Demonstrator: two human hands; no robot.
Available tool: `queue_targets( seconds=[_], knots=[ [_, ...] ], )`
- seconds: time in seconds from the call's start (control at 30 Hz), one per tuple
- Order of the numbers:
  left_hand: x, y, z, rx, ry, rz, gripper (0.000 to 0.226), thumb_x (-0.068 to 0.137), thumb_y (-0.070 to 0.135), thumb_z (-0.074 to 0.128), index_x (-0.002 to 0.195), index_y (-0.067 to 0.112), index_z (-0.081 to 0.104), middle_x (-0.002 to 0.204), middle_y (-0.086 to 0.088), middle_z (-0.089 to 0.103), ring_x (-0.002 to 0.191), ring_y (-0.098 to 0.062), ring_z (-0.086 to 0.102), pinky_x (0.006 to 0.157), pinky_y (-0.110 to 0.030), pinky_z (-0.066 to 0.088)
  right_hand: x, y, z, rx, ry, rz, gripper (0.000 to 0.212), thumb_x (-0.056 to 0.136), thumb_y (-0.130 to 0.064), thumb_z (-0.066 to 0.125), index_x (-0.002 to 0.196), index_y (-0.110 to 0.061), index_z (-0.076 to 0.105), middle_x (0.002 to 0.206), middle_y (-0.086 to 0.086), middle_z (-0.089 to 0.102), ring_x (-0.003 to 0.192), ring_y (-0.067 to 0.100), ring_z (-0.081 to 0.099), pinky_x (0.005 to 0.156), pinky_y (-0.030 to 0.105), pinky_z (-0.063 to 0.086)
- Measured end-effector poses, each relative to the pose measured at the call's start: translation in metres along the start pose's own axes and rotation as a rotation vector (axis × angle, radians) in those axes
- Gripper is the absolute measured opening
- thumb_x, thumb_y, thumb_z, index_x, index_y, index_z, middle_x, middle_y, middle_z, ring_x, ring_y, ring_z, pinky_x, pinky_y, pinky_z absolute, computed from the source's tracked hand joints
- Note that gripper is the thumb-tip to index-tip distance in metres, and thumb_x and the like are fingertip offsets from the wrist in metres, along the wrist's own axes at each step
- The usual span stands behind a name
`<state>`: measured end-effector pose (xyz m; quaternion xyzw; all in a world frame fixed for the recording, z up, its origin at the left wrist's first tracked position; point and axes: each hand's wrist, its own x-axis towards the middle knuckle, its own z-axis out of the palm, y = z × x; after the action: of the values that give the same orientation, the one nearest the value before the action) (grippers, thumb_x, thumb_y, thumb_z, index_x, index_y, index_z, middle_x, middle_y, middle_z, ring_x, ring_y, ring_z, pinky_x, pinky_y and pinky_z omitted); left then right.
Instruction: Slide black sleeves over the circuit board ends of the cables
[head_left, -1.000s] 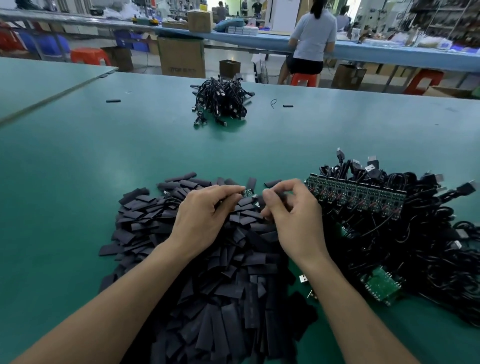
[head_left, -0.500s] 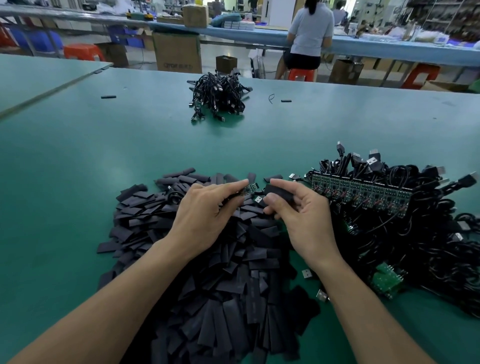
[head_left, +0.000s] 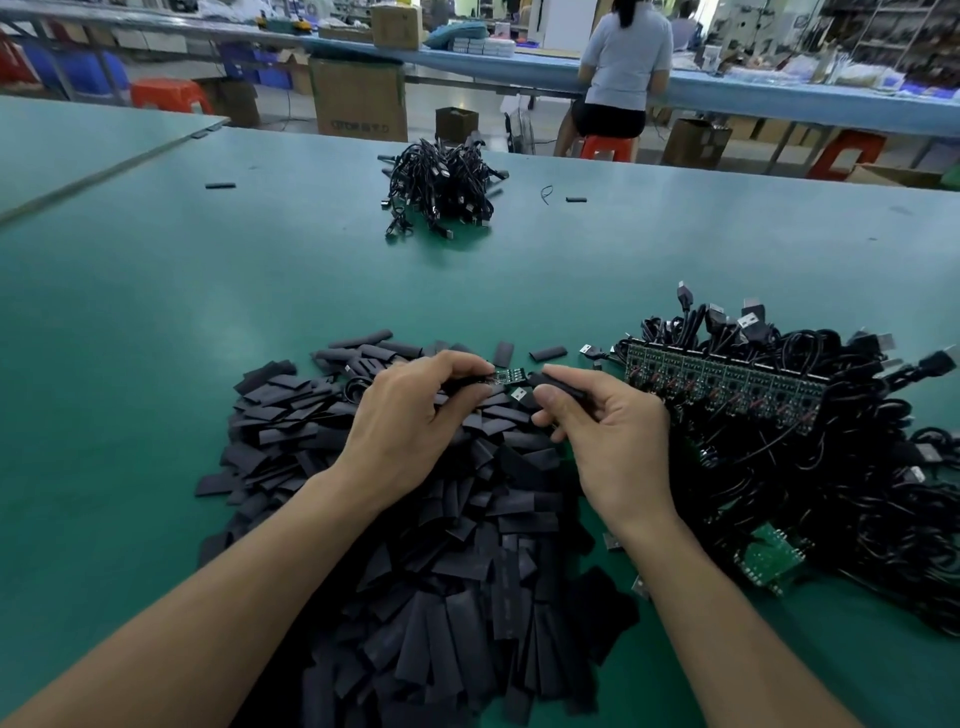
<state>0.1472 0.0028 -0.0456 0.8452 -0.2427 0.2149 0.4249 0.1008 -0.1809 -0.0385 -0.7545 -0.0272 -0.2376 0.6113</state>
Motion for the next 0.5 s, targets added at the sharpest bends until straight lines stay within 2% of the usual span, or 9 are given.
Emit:
queue_targets(
  seconds=[0.13, 0.5],
  knots=[
    [0.0002, -0.0002, 0.0004, 0.007, -0.016, 0.005, 0.021, 0.091, 0.032, 0.067, 0.108, 0.021, 0.073, 0.098, 0.007, 0.076, 0.089, -0.017, 0.071, 0.080, -0.045, 0.056, -0.0010, 0.0032, 0.0016, -0.002, -0.008, -0.013, 0.023, 0.088, -0.013, 0.075, 0.100, -0.033, 0.073, 0.071, -0.007, 0.074, 0.066, 0.008, 0.072, 0.058, 0.014, 0.051],
    [0.0007, 0.0033, -0.0018, -0.041, -0.049, -0.003, 0.025, 0.088, 0.036, 0.065, 0.106, 0.021, 0.073, 0.097, 0.009, 0.075, 0.090, -0.011, 0.070, 0.080, -0.042, 0.058, 0.0001, 0.0080, 0.0013, -0.058, -0.039, 0.012, 0.031, 0.084, -0.022, 0.080, 0.114, -0.022, 0.074, 0.078, -0.011, 0.075, 0.068, 0.007, 0.073, 0.064, 0.017, 0.054]
  ],
)
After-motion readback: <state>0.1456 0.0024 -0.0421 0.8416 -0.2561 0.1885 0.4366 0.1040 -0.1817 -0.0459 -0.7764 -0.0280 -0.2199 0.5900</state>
